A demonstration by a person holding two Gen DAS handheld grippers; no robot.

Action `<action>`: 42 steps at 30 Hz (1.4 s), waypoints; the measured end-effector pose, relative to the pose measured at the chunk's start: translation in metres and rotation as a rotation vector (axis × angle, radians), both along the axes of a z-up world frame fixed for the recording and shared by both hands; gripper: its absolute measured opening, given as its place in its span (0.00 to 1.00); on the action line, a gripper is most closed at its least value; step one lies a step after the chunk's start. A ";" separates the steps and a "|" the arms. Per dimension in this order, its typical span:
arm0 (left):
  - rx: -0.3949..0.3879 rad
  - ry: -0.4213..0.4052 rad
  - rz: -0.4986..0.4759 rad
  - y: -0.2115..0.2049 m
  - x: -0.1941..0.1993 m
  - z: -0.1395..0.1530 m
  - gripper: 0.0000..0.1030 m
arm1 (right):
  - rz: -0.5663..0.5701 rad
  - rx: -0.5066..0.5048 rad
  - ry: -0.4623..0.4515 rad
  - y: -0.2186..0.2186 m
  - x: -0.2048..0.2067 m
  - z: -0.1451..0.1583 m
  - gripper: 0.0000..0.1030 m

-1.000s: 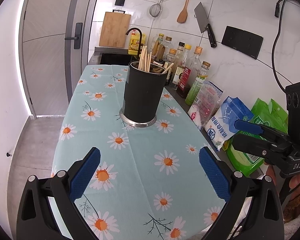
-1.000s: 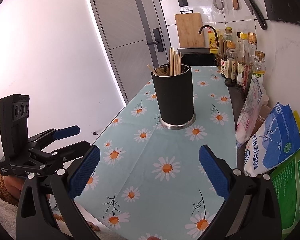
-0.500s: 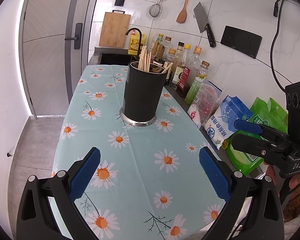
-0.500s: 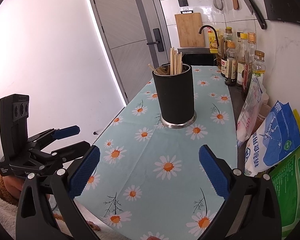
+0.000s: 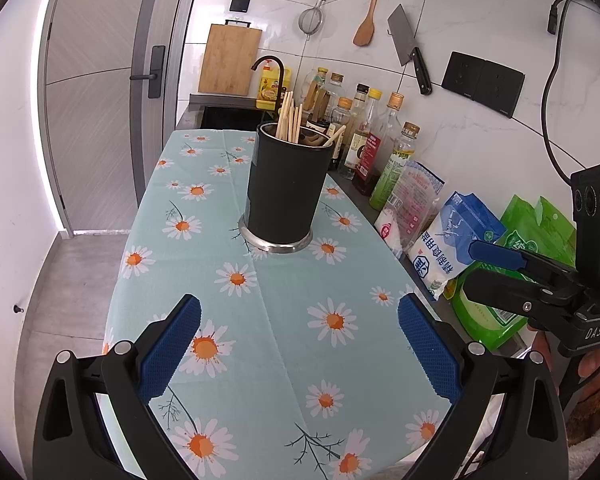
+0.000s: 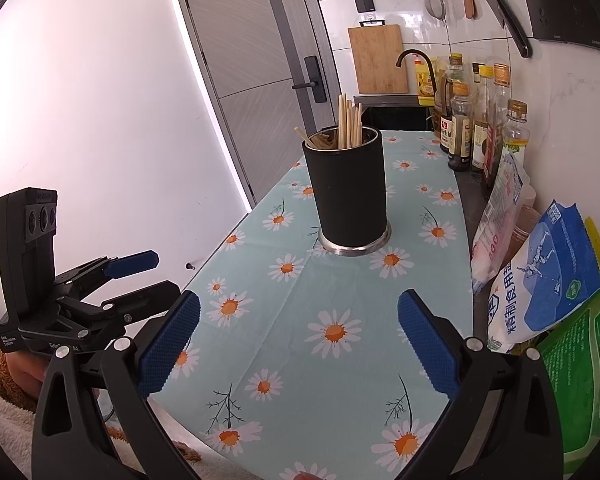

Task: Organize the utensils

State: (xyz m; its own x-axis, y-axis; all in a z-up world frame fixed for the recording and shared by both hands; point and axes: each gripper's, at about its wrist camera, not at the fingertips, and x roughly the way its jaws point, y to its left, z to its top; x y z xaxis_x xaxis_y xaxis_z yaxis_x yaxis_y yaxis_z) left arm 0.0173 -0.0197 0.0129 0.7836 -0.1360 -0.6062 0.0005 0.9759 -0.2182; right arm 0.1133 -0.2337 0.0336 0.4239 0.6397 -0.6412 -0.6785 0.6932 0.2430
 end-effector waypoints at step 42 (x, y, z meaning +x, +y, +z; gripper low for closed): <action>0.007 0.017 -0.007 -0.004 0.004 -0.003 0.94 | 0.001 -0.003 0.012 0.001 0.004 -0.002 0.95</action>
